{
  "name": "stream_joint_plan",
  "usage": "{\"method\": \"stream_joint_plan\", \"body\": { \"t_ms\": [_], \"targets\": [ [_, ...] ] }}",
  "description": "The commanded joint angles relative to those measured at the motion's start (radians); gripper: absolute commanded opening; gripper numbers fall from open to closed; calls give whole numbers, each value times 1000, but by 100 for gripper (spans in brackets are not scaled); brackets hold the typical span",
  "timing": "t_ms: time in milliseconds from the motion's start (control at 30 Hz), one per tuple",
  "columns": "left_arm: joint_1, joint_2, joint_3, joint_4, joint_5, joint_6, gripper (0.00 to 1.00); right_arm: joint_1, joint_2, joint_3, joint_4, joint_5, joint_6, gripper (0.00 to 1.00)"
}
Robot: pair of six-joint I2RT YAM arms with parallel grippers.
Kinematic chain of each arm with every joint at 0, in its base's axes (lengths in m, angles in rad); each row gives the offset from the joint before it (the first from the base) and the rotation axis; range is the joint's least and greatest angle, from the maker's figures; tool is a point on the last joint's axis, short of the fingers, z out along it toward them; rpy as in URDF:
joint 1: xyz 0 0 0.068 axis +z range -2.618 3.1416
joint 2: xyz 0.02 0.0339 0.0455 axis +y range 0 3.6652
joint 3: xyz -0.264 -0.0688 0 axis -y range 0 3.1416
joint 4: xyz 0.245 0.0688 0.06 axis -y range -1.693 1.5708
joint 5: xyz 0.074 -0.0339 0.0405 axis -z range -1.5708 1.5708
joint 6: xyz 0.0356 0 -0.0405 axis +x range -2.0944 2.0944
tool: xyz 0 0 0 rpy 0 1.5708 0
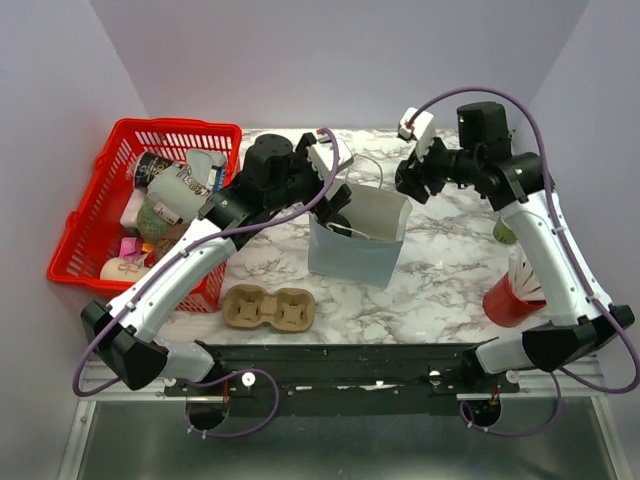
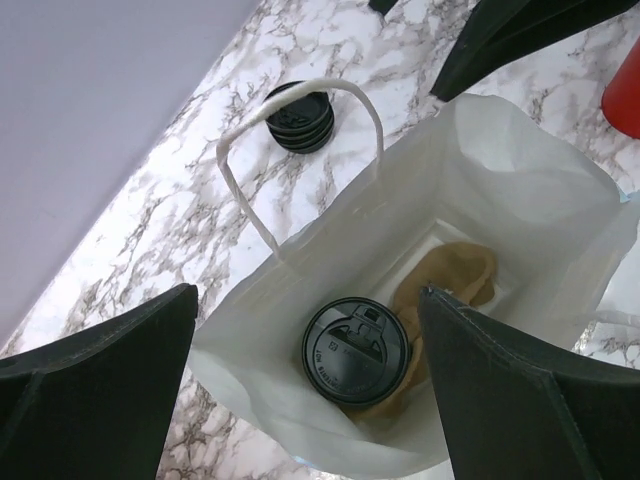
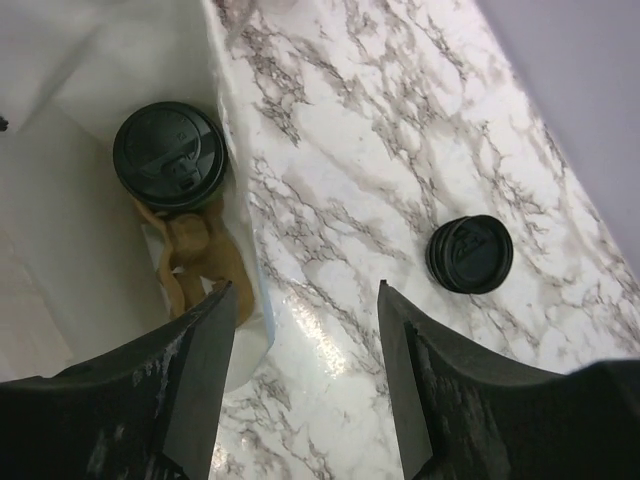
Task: Pack the takeout coffee
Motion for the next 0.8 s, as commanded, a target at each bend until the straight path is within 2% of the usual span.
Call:
{"method": "stream_joint_plan", "body": {
  "t_ms": [0,100,200,333,433,567,767],
  "targets": [
    [14,-25,29,54,-74,-31,99,-2,-84,24,-106,191,33,68],
    [14,-16,52,109,-190,-56,98,-36,-153,-11,-135,329,55,66],
    [17,-5,90,138,-252,-58,99,-146,-197,-21,-208,392,85,60],
    [22,-8,124,163,-253,-80,99,-402,-229,2,-346,372,56,56],
    [25,-26,145,147,-226,-139,98,-503,-260,-8,-463,346,-13,52],
    [29,-74,141,134,-186,-154,98,-534,-312,-62,-598,293,-45,50],
    [32,-128,81,127,-180,-159,98,-534,-329,-207,-609,337,24,47]
  ]
}}
